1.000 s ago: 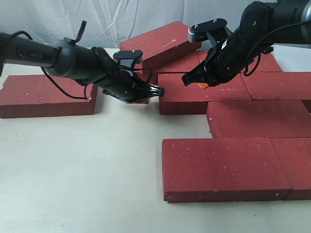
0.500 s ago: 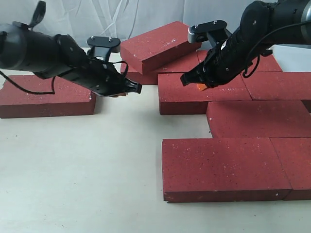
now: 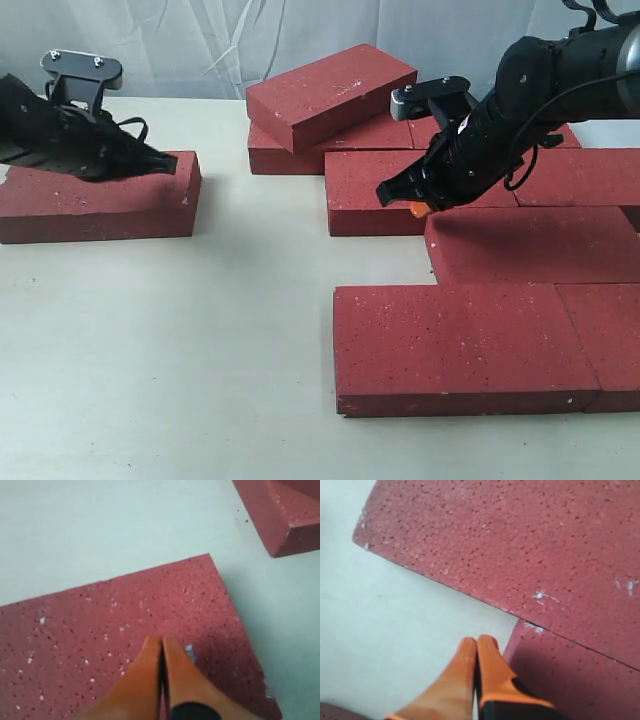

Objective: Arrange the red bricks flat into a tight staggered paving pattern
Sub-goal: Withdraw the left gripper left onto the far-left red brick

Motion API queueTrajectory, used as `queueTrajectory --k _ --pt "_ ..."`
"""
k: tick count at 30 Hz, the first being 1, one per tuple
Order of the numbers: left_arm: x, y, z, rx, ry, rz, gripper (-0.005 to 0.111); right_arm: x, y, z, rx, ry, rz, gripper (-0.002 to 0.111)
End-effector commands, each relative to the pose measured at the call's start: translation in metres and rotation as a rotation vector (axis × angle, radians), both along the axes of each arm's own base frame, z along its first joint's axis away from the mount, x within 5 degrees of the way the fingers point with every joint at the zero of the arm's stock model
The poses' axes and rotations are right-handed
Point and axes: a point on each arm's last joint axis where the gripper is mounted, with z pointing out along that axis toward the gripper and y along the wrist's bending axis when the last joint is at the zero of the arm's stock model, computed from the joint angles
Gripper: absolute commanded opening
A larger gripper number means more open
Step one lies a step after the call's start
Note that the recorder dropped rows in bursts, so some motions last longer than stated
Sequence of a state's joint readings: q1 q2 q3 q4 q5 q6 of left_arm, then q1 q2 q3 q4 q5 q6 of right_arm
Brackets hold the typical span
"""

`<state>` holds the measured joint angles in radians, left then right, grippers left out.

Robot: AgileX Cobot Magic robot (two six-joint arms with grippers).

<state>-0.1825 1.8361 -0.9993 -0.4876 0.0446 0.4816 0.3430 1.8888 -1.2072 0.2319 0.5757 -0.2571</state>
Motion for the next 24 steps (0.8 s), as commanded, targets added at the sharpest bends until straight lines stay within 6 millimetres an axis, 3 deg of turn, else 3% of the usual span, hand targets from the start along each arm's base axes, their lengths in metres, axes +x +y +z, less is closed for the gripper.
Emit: queueTrajectory --k 1,5,15,24 --pt "0.001 0.001 -0.029 0.009 0.08 0.008 0.0 -0.001 -0.001 0.003 0.01 -0.008 -0.007 -0.001" --pt "-0.003 -0.001 -0.033 -0.031 0.147 0.027 0.0 -0.001 -0.001 0.003 0.02 -0.001 -0.014 -0.001" --pt "-0.024 -0.011 -0.016 -0.13 0.321 -0.028 0.0 -0.003 0.001 0.002 0.029 0.023 -0.014 -0.001" --pt "-0.055 -0.046 -0.014 -0.206 0.372 -0.071 0.0 -0.02 0.031 0.001 0.017 0.051 0.095 -0.001"
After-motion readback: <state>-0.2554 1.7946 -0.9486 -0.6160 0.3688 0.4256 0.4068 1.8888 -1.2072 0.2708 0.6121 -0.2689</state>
